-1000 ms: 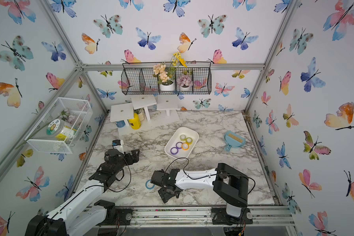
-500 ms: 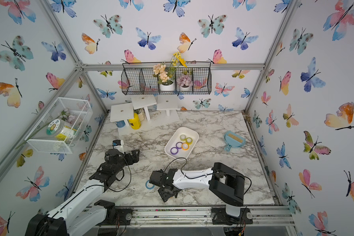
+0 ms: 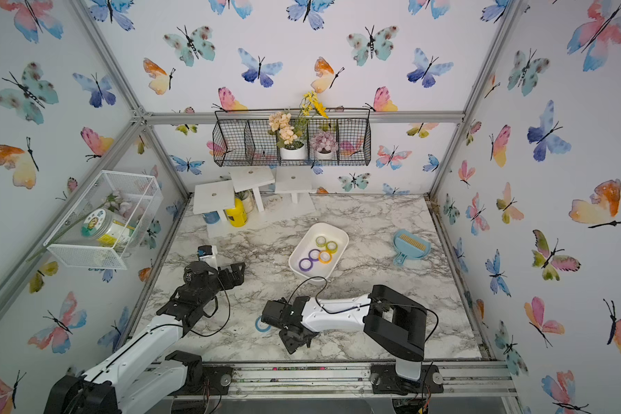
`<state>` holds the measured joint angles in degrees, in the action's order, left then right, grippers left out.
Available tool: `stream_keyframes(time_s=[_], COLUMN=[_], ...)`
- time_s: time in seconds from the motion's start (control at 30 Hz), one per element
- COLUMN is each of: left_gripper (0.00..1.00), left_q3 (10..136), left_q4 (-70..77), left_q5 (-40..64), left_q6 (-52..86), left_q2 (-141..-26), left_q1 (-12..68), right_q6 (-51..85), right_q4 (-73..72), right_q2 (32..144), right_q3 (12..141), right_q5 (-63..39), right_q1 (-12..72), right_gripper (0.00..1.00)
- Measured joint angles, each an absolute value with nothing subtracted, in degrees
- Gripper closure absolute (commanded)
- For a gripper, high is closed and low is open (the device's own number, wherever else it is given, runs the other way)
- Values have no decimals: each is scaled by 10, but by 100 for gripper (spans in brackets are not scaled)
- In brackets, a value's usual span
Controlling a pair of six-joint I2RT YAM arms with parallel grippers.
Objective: Put the transparent tape into the storage box
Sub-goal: Pick up the tape at the center of the board.
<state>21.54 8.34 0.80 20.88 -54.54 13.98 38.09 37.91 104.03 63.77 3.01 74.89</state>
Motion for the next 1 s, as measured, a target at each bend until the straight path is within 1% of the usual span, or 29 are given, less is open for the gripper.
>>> stream_keyframes(time_s=[0.37,0.63,0.8,1.0], left_gripper=[1,1,1,1], left_q3=[215,215,215,215], left_q4=[83,84,84,84], left_q5=[10,16,18,18], left_q6=[209,209,209,209], left_q2=[-547,-548,-549,-550], left_q1=[140,140,140,140], right_q6=[381,363,328,272], right_q4=[390,437,457,473], right_q2=[1040,1018,979,955], right_q3=[641,675,707,761], right_q5=[31,47,58,79], right_q1=[749,736,685,590], right_gripper=[40,40,39,39])
